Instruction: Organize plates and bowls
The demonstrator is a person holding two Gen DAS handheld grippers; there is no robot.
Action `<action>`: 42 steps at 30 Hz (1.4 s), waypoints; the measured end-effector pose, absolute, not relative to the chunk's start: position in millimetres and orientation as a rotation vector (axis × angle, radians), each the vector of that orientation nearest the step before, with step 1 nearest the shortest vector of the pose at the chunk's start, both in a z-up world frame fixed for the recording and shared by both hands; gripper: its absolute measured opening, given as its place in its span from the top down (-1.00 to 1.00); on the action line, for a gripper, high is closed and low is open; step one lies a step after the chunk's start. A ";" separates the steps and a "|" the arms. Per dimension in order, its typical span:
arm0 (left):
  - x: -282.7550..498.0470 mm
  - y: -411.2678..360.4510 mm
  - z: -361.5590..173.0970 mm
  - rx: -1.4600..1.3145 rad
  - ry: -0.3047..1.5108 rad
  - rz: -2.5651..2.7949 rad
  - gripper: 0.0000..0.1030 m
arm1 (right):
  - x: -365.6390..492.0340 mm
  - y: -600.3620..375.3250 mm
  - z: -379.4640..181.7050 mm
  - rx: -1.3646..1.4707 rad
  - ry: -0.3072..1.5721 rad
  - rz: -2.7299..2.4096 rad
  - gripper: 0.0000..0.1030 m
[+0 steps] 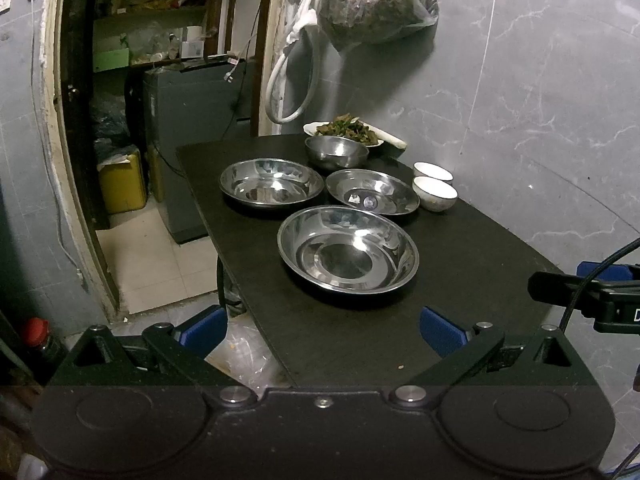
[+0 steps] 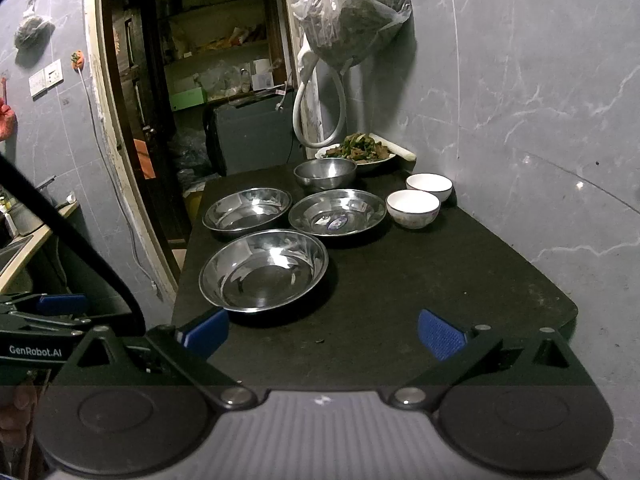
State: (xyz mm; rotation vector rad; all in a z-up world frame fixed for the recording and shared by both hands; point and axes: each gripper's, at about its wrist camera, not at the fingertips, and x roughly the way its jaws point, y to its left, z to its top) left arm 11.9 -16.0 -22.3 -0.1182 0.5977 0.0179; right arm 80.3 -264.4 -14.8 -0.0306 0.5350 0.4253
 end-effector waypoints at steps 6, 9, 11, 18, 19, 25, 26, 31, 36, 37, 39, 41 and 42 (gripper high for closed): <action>18.9 -18.4 -26.4 -0.119 0.611 0.017 -0.99 | 81.1 -265.2 -15.6 -0.029 0.539 0.426 -1.00; 20.0 -15.2 -25.5 -0.121 0.617 0.014 -0.99 | 83.9 -269.1 -19.9 -0.027 0.545 0.427 -1.00; 20.8 -15.0 -26.2 -0.122 0.623 0.014 -0.99 | 85.1 -269.4 -20.9 -0.027 0.550 0.427 -1.00; 28.6 -14.8 -28.5 -0.116 0.649 0.019 -0.99 | 92.7 -265.0 -24.6 -0.022 0.573 0.431 -1.00; 30.1 -15.0 -28.8 -0.113 0.652 0.020 -0.99 | 94.2 -264.8 -25.8 -0.020 0.578 0.432 -1.00; 36.9 -14.4 -31.1 -0.122 0.698 0.028 -0.99 | 107.3 -265.4 -27.9 -0.007 0.612 0.445 -1.00; 36.6 -13.2 -31.0 -0.134 0.705 0.029 -0.98 | 109.5 -265.5 -27.8 -0.005 0.615 0.448 -1.00; 41.1 -10.5 -30.0 -0.152 0.738 0.041 -0.99 | 128.1 -265.9 -27.2 0.004 0.633 0.466 -1.00; 53.9 -5.5 -30.2 -0.186 0.776 0.063 -0.99 | 150.4 -262.7 -25.4 -0.014 0.638 0.504 -1.00; 56.9 -4.6 -29.6 -0.193 0.778 0.069 -0.98 | 155.6 -261.6 -24.9 -0.018 0.639 0.512 -1.00; 62.9 -3.2 -28.5 -0.204 0.779 0.083 -0.98 | 165.6 -260.0 -24.4 -0.021 0.641 0.527 -1.00; 70.1 -1.3 -28.2 -0.213 0.796 0.100 -0.98 | 176.0 -259.6 -25.1 -0.015 0.647 0.542 -1.00; 73.1 -0.4 -28.1 -0.217 0.808 0.108 -0.98 | 181.7 -259.3 -25.9 -0.008 0.655 0.551 -1.00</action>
